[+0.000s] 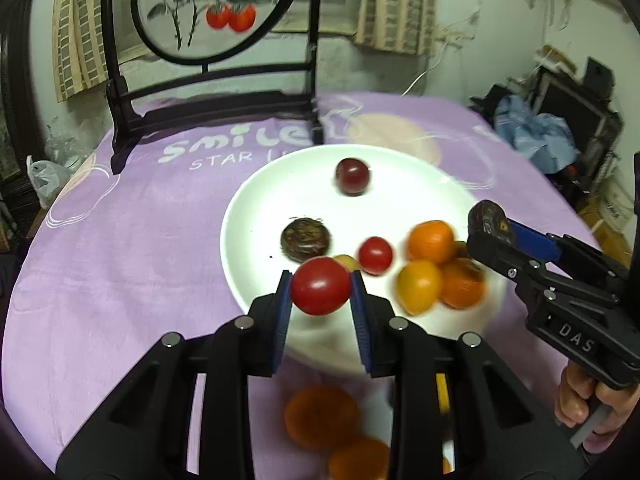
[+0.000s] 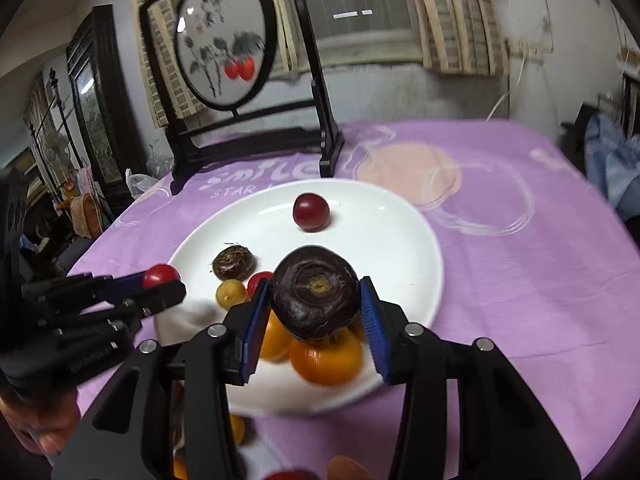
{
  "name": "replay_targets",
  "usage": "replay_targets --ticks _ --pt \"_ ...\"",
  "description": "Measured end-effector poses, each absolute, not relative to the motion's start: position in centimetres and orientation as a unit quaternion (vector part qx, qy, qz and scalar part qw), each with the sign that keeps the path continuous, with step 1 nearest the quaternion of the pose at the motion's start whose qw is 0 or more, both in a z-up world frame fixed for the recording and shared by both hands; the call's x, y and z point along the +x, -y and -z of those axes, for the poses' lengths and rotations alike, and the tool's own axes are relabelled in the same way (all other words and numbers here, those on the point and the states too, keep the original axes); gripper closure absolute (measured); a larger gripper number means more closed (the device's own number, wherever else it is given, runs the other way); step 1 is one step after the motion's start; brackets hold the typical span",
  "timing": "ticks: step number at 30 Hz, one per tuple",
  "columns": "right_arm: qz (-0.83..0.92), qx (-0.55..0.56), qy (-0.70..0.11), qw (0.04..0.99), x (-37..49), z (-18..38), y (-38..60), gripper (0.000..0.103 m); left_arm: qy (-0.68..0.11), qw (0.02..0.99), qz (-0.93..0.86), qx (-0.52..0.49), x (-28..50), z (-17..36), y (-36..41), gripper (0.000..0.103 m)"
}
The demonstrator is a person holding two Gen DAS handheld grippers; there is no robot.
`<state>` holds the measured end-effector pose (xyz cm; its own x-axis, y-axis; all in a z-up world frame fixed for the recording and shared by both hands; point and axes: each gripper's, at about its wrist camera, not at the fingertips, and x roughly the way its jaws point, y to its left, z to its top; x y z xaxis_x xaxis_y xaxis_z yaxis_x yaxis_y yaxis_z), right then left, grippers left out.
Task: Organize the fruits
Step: 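Carry the red tomato and brown fruit over the plate and release both, then grasp an orange with the left tool while the right tool grasps a red tomato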
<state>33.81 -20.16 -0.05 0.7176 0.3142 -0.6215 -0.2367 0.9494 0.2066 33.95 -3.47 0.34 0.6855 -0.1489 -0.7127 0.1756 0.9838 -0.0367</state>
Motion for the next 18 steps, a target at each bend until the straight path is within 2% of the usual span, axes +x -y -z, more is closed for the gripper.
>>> replay_targets --ticks 1,3,4,10,18 --pt "-0.148 0.057 -0.352 0.923 34.1 0.2 20.3 0.051 -0.390 0.917 0.080 0.022 34.5 -0.1 3.6 0.070" --pt "-0.154 0.055 -0.346 0.924 33.3 -0.1 20.6 0.051 -0.379 0.923 0.069 0.030 34.3 -0.2 3.4 0.039" --pt "-0.154 0.051 -0.338 0.927 32.7 -0.4 20.8 0.050 -0.365 0.928 0.061 0.035 33.8 -0.6 3.3 0.036" --pt "-0.185 0.052 -0.319 0.928 29.3 -1.8 20.5 0.050 -0.350 0.934 0.065 0.034 32.4 -1.9 2.9 0.035" --pt "-0.210 -0.022 -0.309 0.927 25.1 -1.7 19.2 0.049 -0.349 0.935 0.059 0.037 30.4 -2.0 2.5 0.035"
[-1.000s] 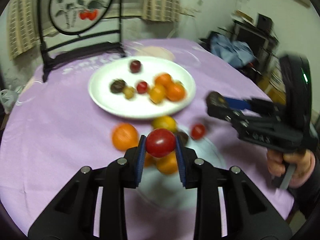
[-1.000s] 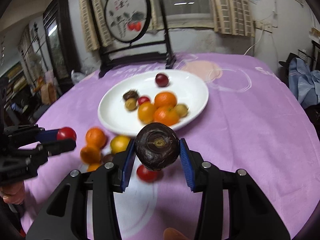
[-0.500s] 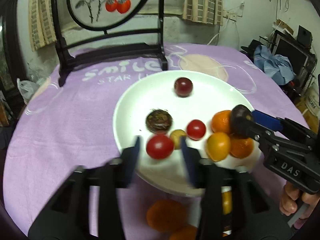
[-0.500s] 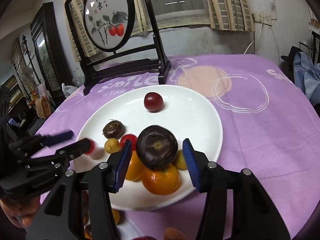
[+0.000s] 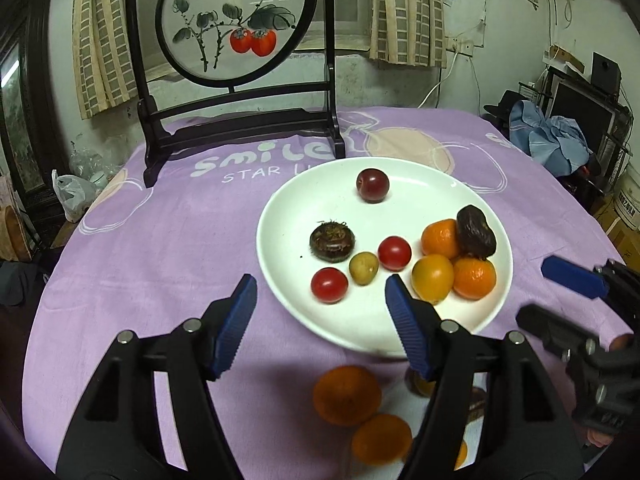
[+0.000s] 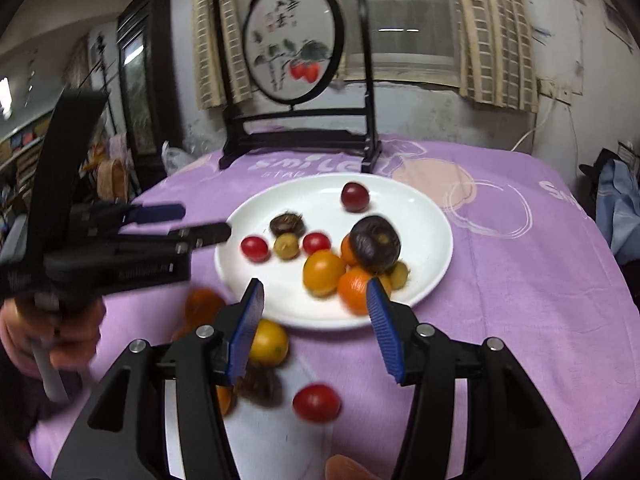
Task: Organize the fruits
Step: 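Grasp an orange with the left tool while the right tool grasps a red tomato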
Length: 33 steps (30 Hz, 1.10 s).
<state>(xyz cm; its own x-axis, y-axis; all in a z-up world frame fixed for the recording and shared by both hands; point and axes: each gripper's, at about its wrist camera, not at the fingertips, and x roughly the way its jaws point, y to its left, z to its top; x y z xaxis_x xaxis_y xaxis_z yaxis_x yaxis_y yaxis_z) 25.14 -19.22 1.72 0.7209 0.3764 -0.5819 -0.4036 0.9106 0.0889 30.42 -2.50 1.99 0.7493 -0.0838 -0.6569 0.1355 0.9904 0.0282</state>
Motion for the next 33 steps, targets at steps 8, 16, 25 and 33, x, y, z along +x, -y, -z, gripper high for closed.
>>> replay_targets --ticks 8,16,25,33 --pt "-0.235 -0.074 -0.361 0.900 23.3 0.4 19.1 0.048 -0.355 0.933 0.059 0.020 28.5 -1.5 0.4 0.030" --pt "-0.227 -0.131 -0.409 0.874 23.2 3.1 17.6 0.046 -0.370 0.927 0.050 -0.042 25.9 -0.9 -4.1 0.025" --pt "-0.218 -0.125 -0.428 0.868 23.8 4.4 17.7 0.063 -0.353 0.933 0.070 -0.007 23.9 -1.4 -2.5 0.022" --pt "-0.204 -0.047 -0.420 0.883 24.4 2.7 20.1 0.072 -0.373 0.913 0.161 0.043 22.6 -0.4 -0.1 0.023"
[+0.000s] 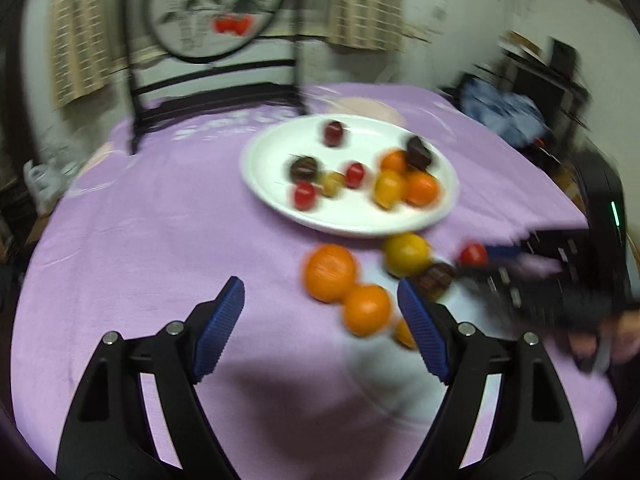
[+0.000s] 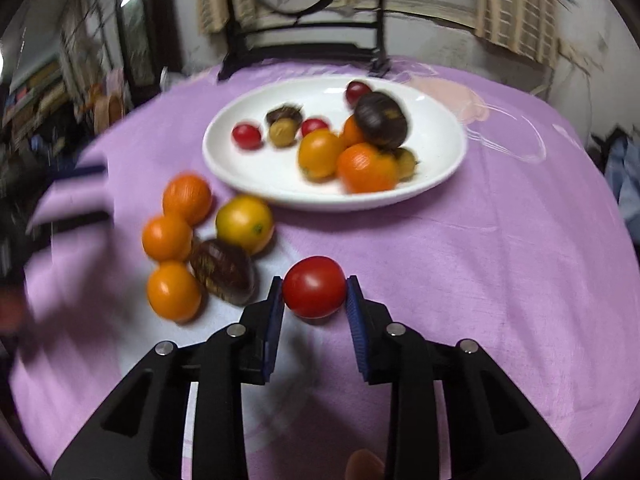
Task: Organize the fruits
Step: 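Grasp an orange with the left tool while the right tool grasps a red tomato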
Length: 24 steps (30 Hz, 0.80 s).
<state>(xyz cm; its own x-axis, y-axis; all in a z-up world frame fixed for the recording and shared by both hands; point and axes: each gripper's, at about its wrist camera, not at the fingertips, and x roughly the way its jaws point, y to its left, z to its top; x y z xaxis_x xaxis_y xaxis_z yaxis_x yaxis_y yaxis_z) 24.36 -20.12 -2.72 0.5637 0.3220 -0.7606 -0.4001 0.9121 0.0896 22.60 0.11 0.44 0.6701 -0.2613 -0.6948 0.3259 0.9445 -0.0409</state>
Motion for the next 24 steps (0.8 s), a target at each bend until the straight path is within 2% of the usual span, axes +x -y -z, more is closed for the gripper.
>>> replay_targets --ticks 5,9,14,22,24 --pt "-0.193 -0.020 -0.427 0.883 24.6 2.5 21.2 0.072 -0.368 0.889 0.248 0.115 20.2 0.5 3.8 0.032" --pt "-0.188 -0.026 -0.429 0.883 24.4 2.6 20.7 0.072 -0.376 0.875 0.260 0.162 19.5 2.1 6.1 0.035" --pt "-0.188 -0.020 -0.428 0.884 24.4 2.3 20.8 0.072 -0.401 0.863 0.258 0.168 20.2 3.5 6.9 0.050" --pt "-0.189 -0.016 -0.426 0.884 24.3 2.2 20.8 0.072 -0.405 0.868 0.234 0.168 21.6 4.2 8.1 0.054" --pt "-0.188 -0.015 -0.427 0.884 24.3 2.2 20.9 0.072 -0.406 0.869 0.222 0.175 21.8 4.5 8.5 0.060"
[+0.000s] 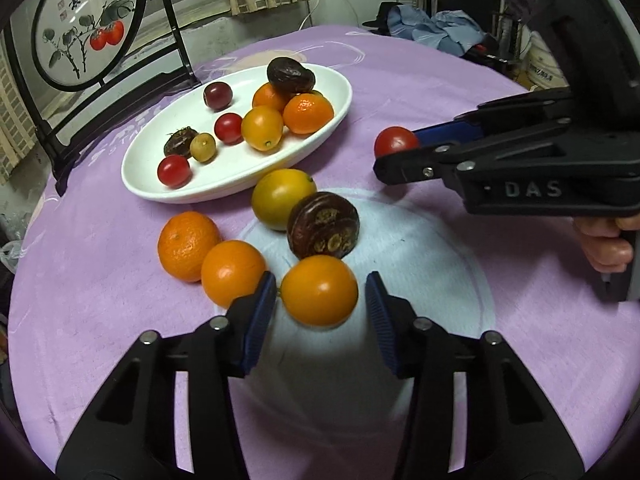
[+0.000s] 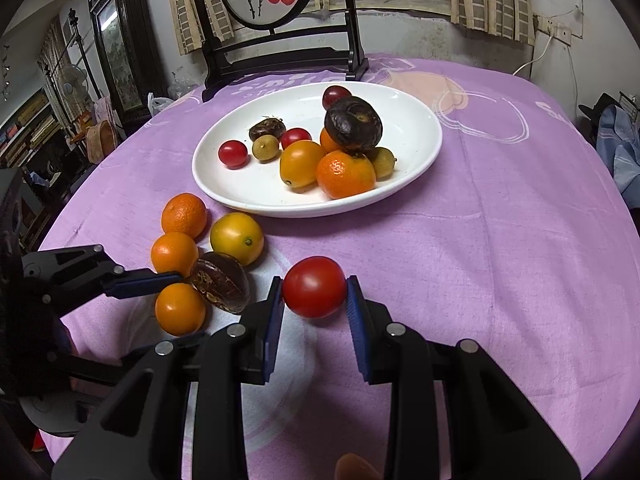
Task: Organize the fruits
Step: 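Grasp an orange with the left tool while the right tool grasps a red tomato, then carry the orange and red tomato to the plate and open both tools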
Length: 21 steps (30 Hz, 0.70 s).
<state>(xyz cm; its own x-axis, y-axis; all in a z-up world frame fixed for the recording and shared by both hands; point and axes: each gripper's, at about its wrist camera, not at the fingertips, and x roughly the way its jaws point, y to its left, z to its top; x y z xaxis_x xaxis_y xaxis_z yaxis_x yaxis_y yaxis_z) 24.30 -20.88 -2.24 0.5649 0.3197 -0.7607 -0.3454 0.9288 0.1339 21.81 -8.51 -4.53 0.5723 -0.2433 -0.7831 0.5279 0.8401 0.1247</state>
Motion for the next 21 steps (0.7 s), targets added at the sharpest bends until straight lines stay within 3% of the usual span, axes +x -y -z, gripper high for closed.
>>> replay_targets --ticks 2,12,21 --pt "-0.186 -0.016 -0.424 0.886 24.2 2.2 20.9 0.072 -0.409 0.869 0.215 0.176 22.0 4.8 8.6 0.065" --pt "-0.188 -0.021 -0.423 0.886 23.9 2.2 20.7 0.072 -0.398 0.871 0.236 0.167 20.3 3.9 8.2 0.066" --pt "-0.238 0.001 -0.384 0.892 23.0 0.3 20.1 0.072 -0.372 0.890 0.244 0.100 20.8 0.9 5.9 0.066"
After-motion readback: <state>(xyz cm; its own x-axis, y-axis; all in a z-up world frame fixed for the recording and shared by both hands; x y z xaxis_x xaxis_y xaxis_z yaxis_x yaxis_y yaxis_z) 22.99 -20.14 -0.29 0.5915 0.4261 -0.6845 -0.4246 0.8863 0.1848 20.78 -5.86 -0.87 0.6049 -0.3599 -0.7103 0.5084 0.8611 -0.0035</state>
